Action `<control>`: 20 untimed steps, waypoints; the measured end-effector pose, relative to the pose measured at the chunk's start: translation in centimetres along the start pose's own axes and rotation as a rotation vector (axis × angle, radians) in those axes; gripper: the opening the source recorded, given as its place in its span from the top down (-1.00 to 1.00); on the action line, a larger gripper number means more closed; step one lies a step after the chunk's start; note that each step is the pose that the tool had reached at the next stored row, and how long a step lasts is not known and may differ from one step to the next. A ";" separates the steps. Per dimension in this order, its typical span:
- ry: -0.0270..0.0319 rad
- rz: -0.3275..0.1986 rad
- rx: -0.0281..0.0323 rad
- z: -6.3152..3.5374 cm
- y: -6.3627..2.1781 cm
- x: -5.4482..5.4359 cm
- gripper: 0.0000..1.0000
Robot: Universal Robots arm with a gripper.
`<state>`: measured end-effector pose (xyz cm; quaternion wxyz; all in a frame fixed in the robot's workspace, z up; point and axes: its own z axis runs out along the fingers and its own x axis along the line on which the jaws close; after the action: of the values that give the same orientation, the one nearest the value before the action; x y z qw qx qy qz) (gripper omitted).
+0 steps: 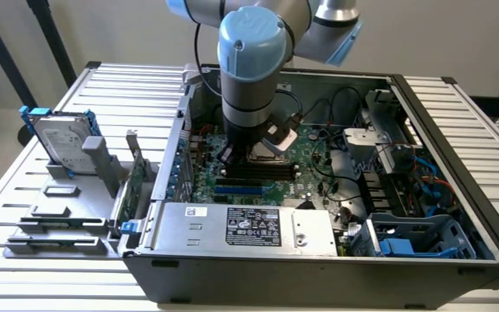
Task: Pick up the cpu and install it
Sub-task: 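Install the first cpu locking lever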
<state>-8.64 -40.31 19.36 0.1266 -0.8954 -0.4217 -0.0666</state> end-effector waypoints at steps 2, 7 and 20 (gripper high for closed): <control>-0.0020 0.000 -0.0017 -0.02 0.00 0.0 0.79; -0.0030 0.000 -0.0024 -1.41 -0.35 0.4 0.79; -0.0124 -0.035 0.0030 -1.63 -2.45 2.9 0.79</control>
<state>-8.69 -37.11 22.01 0.1241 -0.8881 -0.4382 -0.0626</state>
